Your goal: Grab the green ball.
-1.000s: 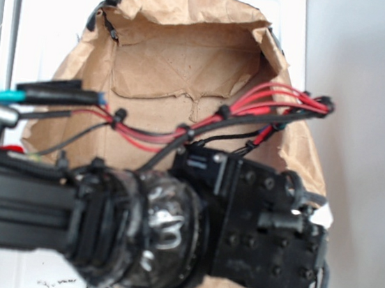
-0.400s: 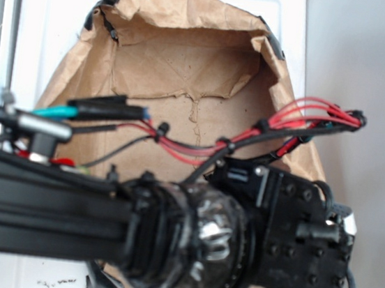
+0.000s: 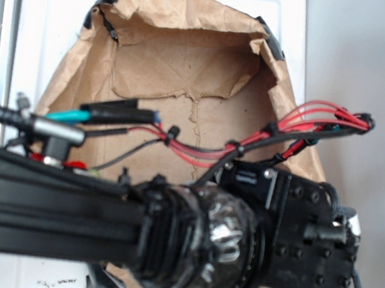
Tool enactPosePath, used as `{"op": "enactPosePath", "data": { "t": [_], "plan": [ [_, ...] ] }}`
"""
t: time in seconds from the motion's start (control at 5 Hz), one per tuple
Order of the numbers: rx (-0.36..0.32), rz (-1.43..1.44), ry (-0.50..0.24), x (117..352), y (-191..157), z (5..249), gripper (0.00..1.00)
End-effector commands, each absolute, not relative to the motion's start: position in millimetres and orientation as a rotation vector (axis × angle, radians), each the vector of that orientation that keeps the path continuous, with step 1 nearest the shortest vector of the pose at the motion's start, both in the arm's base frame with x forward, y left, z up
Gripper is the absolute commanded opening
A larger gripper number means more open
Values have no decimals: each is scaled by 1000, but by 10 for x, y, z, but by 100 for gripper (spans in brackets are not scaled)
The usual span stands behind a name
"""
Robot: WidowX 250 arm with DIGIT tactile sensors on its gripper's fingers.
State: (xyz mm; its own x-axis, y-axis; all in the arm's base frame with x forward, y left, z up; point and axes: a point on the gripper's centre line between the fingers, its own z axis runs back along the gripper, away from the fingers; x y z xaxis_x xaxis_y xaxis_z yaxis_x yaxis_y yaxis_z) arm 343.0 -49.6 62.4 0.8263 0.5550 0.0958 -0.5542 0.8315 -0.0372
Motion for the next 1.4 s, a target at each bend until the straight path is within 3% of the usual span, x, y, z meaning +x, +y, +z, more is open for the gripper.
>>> {"op": "enactPosePath", "data": {
  "t": [0.0, 0.4, 0.6, 1.0, 1.2],
  "plan": [
    [-96, 566, -170, 3475, -397, 1006, 100],
    [-163, 556, -214, 3457, -377, 1154, 100],
    [-169, 559, -218, 3460, -388, 1087, 100],
    [-168, 567, -182, 3489, -501, 860, 100],
    [-176, 556, -100, 3513, -530, 651, 100]
  ]
}}
